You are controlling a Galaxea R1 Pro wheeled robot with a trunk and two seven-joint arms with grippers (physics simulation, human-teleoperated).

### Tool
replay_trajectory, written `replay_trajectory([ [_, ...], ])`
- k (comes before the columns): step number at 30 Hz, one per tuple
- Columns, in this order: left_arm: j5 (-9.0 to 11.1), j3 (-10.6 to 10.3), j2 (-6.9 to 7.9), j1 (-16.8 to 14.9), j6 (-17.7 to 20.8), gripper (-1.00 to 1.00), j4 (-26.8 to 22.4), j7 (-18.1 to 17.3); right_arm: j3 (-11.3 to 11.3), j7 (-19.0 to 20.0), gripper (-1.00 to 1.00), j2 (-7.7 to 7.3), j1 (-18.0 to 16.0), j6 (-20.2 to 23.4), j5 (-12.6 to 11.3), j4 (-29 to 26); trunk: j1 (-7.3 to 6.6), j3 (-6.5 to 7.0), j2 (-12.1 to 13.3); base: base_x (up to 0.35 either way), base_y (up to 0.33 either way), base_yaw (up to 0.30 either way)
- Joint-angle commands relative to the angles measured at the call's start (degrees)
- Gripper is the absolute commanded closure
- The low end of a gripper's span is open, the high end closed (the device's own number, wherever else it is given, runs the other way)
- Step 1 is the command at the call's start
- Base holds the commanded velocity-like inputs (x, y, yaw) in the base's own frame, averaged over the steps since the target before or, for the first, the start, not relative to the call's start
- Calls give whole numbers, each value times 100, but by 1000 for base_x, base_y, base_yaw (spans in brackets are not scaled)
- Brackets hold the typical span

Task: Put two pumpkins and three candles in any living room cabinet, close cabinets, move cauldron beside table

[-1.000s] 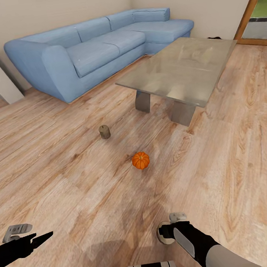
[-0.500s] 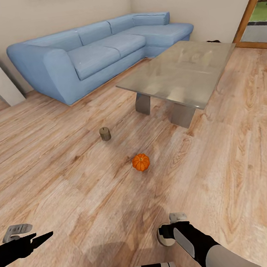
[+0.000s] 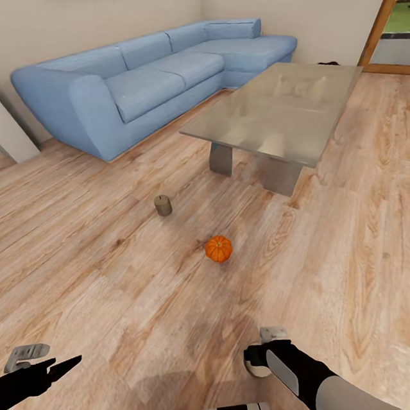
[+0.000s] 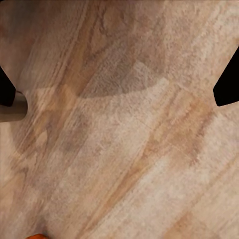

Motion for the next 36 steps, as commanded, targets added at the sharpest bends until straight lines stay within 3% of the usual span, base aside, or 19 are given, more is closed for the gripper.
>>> replay_trajectory([
  [1,-24,6,1,-5,42,-100,-4,-42,47,-51,-100,-7,-3,20,-60,-11,-1,-4,-2,0,4,0],
  [6,-24,8,-1,-5,24,-100,-1,-42,46,-50,-100,-12,-3,20,-60,-11,7,-71,-6,0,2,0],
  [14,-21,8,-1,-5,15,-100,0,-41,41,-50,-100,-14,-3,20,-60,-11,7,-71,-6,0,0,0],
  [18,-21,9,-1,-5,10,-100,-2,-41,39,-50,-100,-14,-3,20,-60,-11,17,-159,-11,0,0,0],
  [29,-21,9,-1,-5,1,-100,-4,-41,38,-50,-100,-14,-4,20,-60,-11,17,-159,-11,0,0,0],
  [36,-19,9,-1,-5,-12,-100,-4,-41,38,-50,-100,-14,-4,20,-60,-11,25,-226,-15,0,0,0],
])
